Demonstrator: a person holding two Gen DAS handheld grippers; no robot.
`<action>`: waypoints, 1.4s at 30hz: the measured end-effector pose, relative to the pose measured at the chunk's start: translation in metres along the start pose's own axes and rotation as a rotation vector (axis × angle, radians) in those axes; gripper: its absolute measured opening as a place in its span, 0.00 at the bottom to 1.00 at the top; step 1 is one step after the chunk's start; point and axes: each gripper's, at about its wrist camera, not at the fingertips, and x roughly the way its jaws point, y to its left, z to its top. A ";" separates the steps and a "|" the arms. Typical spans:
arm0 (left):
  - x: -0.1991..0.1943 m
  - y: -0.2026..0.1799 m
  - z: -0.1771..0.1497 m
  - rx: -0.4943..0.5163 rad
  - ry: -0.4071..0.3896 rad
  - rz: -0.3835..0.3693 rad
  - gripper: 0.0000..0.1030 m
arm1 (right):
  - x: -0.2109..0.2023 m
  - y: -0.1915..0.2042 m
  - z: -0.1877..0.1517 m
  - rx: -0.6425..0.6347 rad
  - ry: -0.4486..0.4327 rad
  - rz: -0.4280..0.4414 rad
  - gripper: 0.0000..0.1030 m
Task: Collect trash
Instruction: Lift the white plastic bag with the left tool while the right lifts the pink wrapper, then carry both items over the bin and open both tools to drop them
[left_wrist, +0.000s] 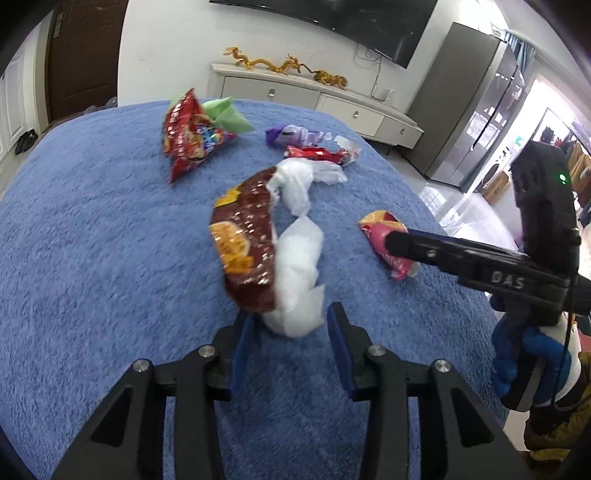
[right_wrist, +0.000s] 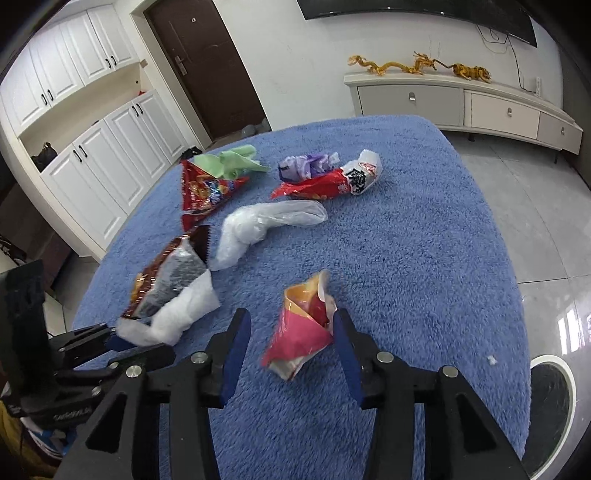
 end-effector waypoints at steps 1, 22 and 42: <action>0.002 -0.002 0.001 0.006 -0.001 0.007 0.28 | 0.002 -0.001 -0.001 0.001 0.007 0.003 0.42; -0.050 -0.069 0.016 0.127 -0.101 -0.082 0.16 | -0.131 -0.033 -0.041 0.095 -0.237 -0.056 0.31; 0.078 -0.335 0.049 0.511 0.105 -0.317 0.19 | -0.197 -0.244 -0.153 0.552 -0.282 -0.348 0.34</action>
